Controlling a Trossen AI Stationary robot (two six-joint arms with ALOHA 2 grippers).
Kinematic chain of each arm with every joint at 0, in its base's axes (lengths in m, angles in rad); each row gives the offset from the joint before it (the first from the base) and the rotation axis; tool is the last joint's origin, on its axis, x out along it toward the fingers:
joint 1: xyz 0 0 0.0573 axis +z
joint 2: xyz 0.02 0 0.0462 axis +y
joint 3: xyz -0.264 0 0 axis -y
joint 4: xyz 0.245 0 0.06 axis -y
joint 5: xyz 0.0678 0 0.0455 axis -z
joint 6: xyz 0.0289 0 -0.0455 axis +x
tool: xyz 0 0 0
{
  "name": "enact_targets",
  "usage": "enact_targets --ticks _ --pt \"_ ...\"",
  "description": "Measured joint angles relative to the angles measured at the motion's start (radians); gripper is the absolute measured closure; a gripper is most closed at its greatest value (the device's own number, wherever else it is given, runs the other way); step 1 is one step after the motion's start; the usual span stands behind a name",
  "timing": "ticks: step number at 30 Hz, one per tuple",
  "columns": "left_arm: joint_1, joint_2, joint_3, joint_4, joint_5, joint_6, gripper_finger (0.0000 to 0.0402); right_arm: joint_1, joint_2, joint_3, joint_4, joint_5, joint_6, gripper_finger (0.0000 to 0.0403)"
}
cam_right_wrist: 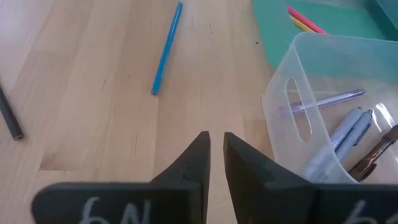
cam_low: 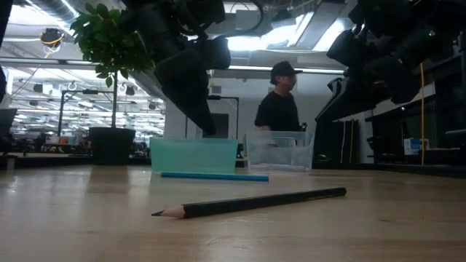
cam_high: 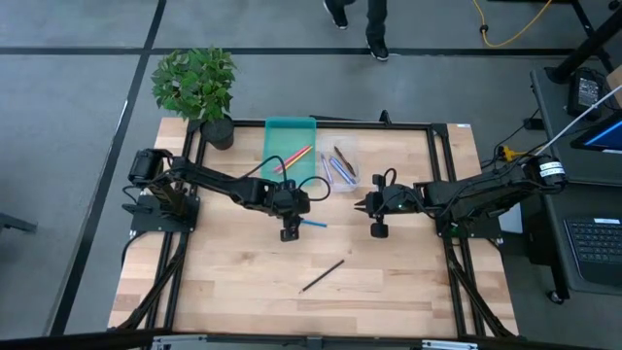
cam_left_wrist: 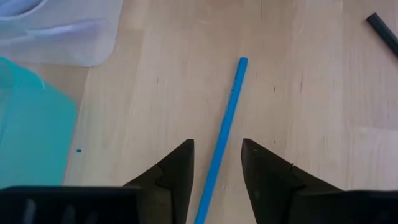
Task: Sort pens & pencils
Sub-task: Put the blue pencil into the blue bin
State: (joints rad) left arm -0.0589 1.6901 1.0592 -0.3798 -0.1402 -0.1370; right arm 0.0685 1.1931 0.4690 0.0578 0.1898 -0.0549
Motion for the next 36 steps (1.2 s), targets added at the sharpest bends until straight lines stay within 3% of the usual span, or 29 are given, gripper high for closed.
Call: enact_targets --ticks 9,17,36 --pt "0.028 0.039 0.001 -0.001 0.090 0.018 0.0275 0.000 0.000 0.000 -0.001 -0.007 0.002 0.0354" --pt "0.052 0.056 0.004 -0.013 0.109 0.069 0.0276 0.000 0.000 -0.001 -0.023 -0.007 0.002 0.0354" --pt "0.052 0.188 0.210 -0.266 0.148 0.160 0.0276 -0.001 0.000 -0.001 -0.074 -0.008 0.030 0.0354"
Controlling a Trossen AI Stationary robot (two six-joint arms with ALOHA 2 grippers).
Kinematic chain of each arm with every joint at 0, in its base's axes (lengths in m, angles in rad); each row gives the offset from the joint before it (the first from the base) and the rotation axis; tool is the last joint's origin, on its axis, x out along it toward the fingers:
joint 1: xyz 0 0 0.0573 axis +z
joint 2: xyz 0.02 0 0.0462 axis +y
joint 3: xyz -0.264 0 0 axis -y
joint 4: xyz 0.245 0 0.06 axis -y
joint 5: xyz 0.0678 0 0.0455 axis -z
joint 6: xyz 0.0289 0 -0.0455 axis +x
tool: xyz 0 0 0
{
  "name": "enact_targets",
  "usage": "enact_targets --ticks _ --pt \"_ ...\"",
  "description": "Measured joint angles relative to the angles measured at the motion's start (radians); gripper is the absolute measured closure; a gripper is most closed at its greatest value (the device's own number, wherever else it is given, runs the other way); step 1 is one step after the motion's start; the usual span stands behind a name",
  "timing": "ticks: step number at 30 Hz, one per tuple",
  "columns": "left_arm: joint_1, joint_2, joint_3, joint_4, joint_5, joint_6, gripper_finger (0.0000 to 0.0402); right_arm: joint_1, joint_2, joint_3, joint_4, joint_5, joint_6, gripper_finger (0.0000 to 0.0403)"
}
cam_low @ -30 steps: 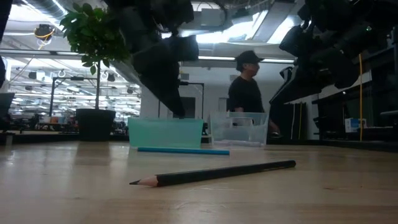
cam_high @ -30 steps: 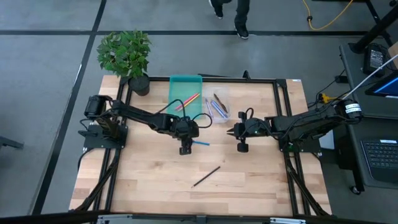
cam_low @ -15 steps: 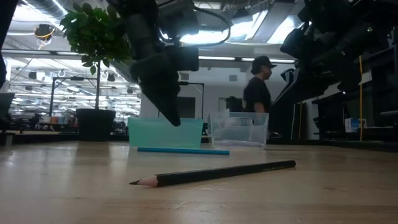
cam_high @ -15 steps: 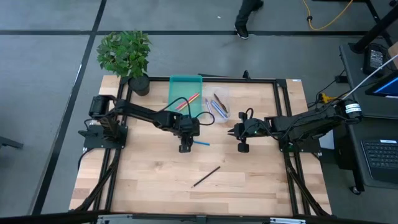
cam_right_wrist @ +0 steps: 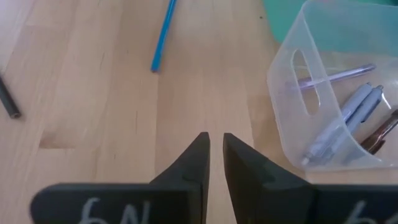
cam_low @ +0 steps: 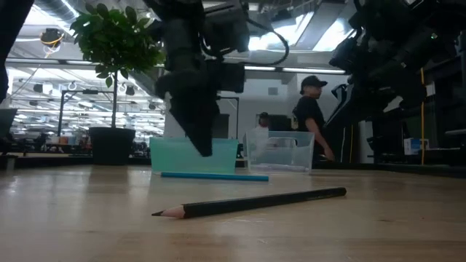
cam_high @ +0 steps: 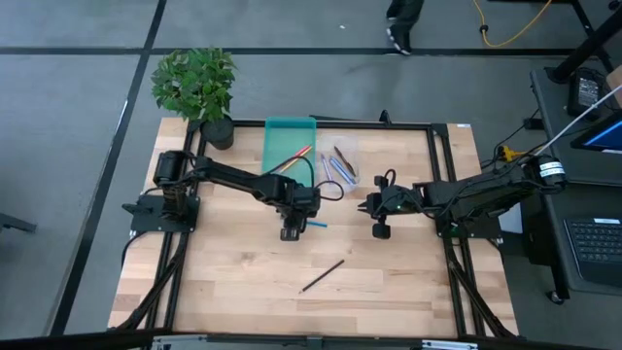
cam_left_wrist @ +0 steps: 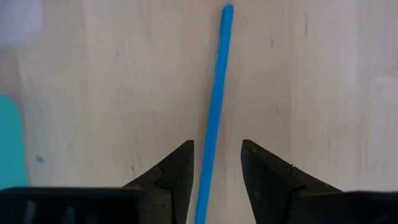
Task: Sort pens & pencils
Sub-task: Put the blue pencil into the blue bin
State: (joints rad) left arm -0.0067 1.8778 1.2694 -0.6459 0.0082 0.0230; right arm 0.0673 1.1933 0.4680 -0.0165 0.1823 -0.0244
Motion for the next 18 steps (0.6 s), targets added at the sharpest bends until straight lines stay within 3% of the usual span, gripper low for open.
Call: enact_targets --ticks 11,18 --pt "0.000 0.078 0.003 -0.036 0.062 0.002 0.0276 0.000 0.000 0.000 -0.015 0.000 0.024 0.0354" --pt "0.000 0.105 0.006 -0.033 0.049 0.013 0.0276 0.000 0.000 0.000 -0.012 0.000 0.024 0.0354"
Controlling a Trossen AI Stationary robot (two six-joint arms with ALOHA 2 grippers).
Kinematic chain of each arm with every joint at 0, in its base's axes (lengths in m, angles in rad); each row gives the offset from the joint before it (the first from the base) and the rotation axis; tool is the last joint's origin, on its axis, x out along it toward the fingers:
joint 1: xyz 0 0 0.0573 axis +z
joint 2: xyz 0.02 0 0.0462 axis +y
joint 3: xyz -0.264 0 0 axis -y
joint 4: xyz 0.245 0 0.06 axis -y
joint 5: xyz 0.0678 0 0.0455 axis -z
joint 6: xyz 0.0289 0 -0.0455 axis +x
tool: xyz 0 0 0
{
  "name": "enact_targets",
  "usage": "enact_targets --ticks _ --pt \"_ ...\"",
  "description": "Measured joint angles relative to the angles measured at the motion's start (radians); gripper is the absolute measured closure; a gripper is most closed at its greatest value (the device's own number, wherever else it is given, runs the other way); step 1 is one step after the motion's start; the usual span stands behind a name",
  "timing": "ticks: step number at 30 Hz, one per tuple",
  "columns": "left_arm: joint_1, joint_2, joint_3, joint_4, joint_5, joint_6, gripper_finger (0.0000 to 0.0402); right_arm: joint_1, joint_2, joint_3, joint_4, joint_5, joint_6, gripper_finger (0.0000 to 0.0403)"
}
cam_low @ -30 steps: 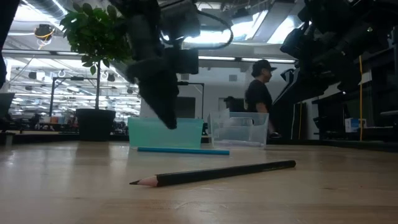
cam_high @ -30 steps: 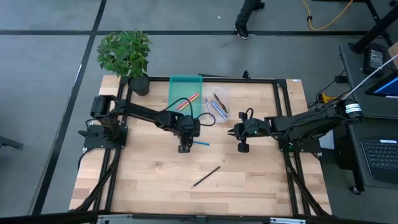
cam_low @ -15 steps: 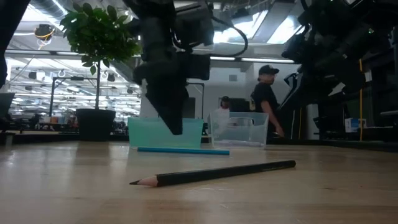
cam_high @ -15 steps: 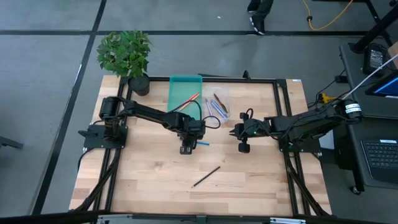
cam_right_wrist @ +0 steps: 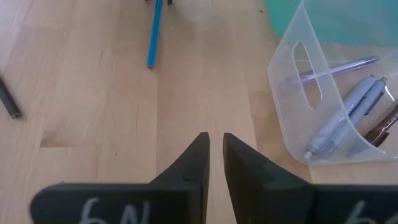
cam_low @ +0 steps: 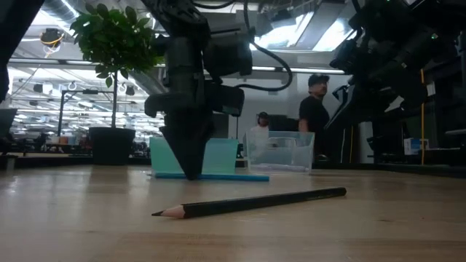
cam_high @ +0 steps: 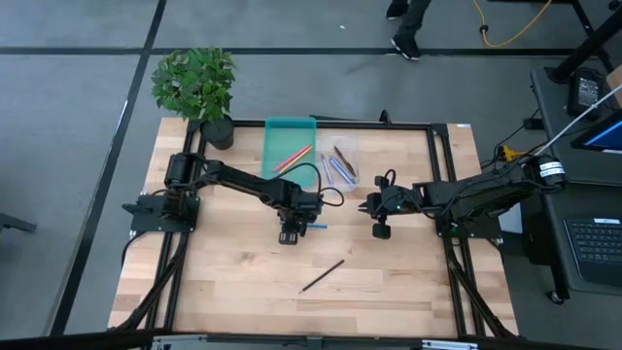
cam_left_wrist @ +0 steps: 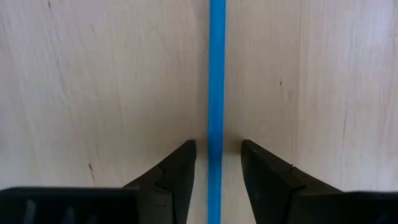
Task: Sort pens & pencils
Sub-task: Put the blue pencil into the blue bin
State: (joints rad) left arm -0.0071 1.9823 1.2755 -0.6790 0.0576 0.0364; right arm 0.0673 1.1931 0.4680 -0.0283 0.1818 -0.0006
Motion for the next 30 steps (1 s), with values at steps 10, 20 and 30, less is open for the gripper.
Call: enact_targets --ticks 10,20,30 --pt "0.000 0.014 0.048 0.035 -0.027 0.000 0.0276 0.000 0.000 0.000 0.000 0.000 -0.001 0.0354" --pt "-0.007 0.012 0.049 0.057 -0.041 -0.015 0.0276 0.000 0.000 0.000 -0.003 0.000 -0.001 0.0354" --pt "-0.013 0.087 0.063 0.010 0.019 -0.035 0.0276 0.001 0.000 0.000 0.000 -0.002 0.000 0.0354"
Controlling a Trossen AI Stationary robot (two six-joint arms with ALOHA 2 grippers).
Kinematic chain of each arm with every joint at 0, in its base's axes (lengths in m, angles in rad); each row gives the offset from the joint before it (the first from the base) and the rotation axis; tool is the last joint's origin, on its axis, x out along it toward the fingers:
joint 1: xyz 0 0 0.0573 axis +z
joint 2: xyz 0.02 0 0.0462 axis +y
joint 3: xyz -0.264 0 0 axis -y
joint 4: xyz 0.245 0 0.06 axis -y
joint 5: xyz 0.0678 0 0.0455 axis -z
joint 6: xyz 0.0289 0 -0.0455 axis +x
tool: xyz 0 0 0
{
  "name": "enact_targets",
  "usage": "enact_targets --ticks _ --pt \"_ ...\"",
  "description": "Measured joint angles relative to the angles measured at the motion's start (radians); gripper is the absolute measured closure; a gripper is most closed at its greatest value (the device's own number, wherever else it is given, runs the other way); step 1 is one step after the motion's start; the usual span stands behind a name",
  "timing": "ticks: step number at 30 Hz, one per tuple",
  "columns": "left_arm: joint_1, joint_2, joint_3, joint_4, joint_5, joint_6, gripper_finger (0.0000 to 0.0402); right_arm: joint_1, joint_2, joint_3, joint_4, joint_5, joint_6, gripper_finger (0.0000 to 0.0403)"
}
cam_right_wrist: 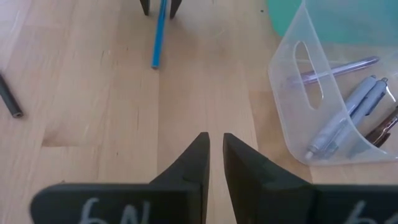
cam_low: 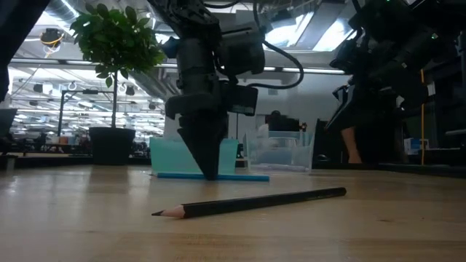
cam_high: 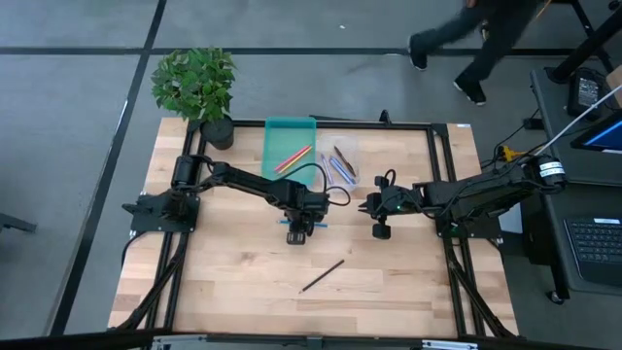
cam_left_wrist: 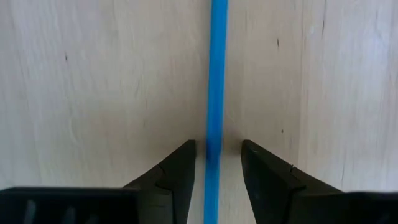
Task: Sort pens & pencils
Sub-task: Put the blue pencil into the blue bin
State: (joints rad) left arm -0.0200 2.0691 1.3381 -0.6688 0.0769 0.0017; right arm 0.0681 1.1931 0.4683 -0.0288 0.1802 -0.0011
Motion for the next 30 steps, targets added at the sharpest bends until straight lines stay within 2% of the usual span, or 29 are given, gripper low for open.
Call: enact_targets --ticks 9,24,30 --pt "-0.003 0.001 0.000 0.003 -0.024 -0.077 0.0282 0.000 0.000 0.000 -0.001 -0.001 0.000 0.0354" --pt "-0.019 0.001 -0.001 0.007 -0.072 -0.126 0.0387 0.000 0.000 0.000 -0.012 -0.001 0.000 0.0354" --pt "-0.029 0.001 -0.001 0.007 -0.079 -0.126 0.0393 0.000 0.000 0.000 -0.018 -0.001 0.000 0.0354"
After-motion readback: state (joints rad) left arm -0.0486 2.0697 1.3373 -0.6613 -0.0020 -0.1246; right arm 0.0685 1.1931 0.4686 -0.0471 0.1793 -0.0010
